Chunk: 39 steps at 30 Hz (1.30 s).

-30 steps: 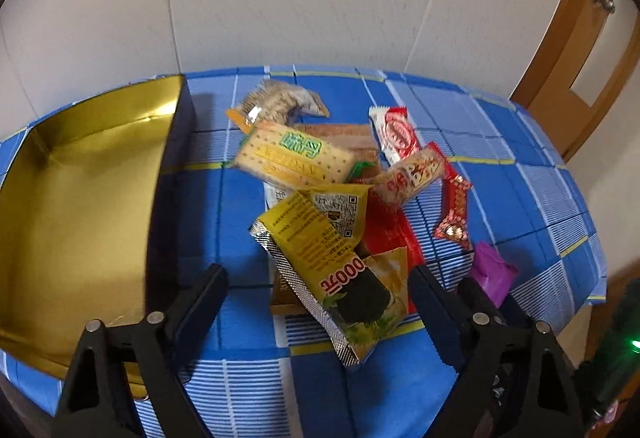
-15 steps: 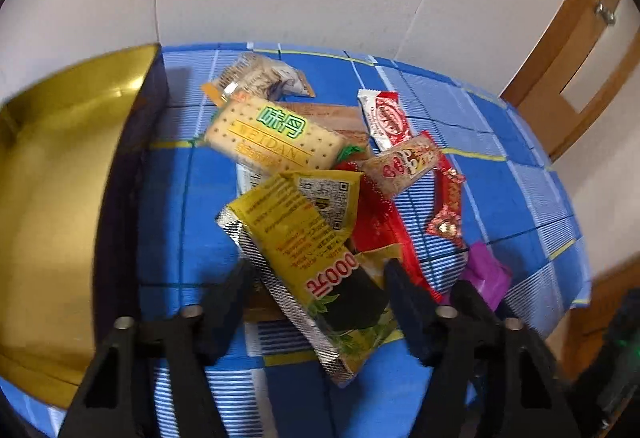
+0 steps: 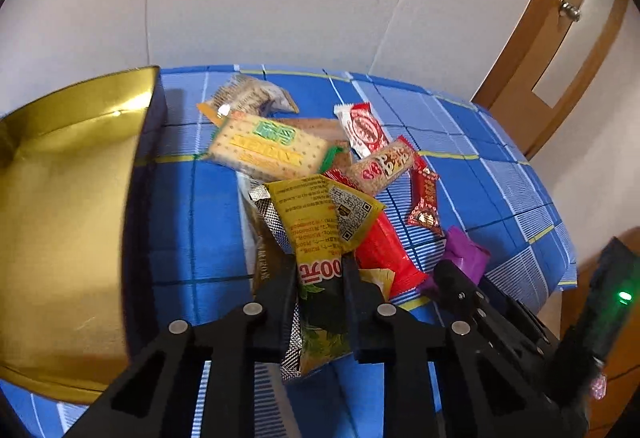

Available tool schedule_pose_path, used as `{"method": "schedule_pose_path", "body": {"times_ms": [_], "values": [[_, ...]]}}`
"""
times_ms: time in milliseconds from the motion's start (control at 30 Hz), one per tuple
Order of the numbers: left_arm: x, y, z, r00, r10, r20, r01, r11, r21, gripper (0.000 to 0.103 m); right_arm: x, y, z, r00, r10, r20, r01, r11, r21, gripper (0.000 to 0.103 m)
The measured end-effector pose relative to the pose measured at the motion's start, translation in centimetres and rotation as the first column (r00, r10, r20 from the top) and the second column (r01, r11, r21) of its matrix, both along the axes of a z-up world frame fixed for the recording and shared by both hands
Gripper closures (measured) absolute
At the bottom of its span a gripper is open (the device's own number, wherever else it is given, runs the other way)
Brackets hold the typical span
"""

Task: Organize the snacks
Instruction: 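Drop the chip bag into the gold tray with the left tool while the right tool holds the purple pouch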

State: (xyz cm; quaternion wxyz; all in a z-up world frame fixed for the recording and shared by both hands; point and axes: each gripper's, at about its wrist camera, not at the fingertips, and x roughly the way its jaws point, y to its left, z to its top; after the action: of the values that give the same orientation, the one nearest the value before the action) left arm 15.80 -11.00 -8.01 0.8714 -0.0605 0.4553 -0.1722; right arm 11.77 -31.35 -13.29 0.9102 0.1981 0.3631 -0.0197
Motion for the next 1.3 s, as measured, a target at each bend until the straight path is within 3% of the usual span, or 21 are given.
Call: {"method": "schedule_pose_path", "body": {"times_ms": [467,667,1033,1300], "values": [[-2.4,7.3,4.1,0.991,0.057,0.123,-0.048,0.996,-0.074,0.082,-0.7,0.0,0.6,0.998,0.001,0.068,-0.002,1.0,0.01,0.063],[-3.1,11.2,5.3,0.982,0.093,0.164,-0.085,0.995,-0.056,0.082,-1.0,0.0,1.0,0.995,0.001,0.103,-0.002,1.0,0.012,0.063],[-3.6,19.9,3.3,0.972,0.21,0.107,-0.208,0.978,-0.028,0.082,-1.7,0.4,1.8,0.988,0.006,0.152,-0.004,1.0,-0.02,0.063],[-3.3,24.4,1.6,0.965,0.255,0.065,-0.258,0.965,0.044,0.082,-1.9,1.1,2.3,0.986,0.021,0.166,-0.012,0.998,-0.057,0.063]]}}
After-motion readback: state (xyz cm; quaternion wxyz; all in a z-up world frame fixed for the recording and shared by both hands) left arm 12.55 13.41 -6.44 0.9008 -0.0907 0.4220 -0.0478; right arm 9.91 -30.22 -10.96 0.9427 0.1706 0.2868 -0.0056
